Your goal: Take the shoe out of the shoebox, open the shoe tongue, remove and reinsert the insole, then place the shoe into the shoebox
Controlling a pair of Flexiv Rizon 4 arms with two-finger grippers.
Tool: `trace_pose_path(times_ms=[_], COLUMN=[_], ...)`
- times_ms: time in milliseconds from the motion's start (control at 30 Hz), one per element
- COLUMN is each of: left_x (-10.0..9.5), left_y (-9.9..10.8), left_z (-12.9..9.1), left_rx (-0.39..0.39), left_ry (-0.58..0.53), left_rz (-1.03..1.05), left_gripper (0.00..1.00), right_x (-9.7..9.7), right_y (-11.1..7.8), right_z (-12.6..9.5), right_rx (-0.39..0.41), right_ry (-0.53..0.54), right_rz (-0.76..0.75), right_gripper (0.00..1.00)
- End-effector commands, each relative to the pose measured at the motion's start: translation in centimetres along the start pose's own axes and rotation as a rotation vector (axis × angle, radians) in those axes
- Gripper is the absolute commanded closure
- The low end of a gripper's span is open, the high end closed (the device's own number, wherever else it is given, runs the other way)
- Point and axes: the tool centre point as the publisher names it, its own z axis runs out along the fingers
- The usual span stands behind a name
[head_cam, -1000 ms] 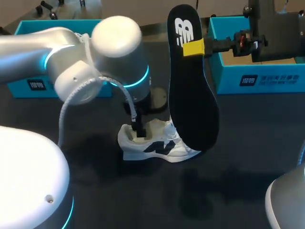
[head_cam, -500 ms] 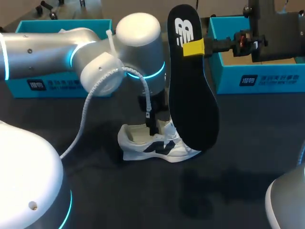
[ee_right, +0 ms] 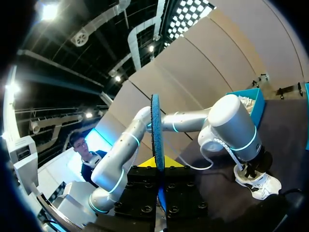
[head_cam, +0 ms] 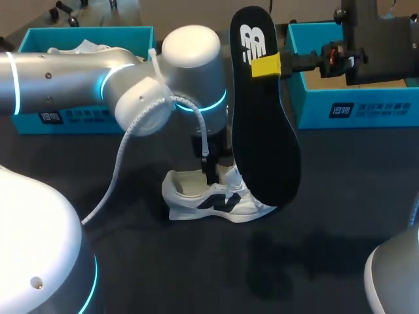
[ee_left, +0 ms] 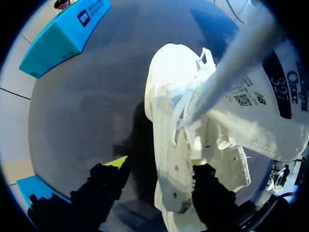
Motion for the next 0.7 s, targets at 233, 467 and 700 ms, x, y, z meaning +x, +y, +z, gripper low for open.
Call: trace_pose_path(times_ms=[233, 467, 700], left_x=[0.1, 0.3, 0.3], left_y=[0.2, 0.2, -0.1], left_z=[0.0, -0.2, -3.0], left_rx=[0.008, 0.019, -0.056], left_ry=[0.053, 0.144, 0.255], left_rz=[0.030, 0.113, 0.393], left_gripper=[0.97, 1.00, 1.00], right_x=[-0.1, -0.1, -0.1], right_y=[0.3, 0.3, 0.3], right_z=[0.5, 0.5, 0.5], right_rx=[0.003, 0.003, 0.003], right_ry=[-0.001, -0.001, -0.001], right_rz=[0.003, 0.003, 0.003], right_gripper=[1.00, 1.00, 1.00])
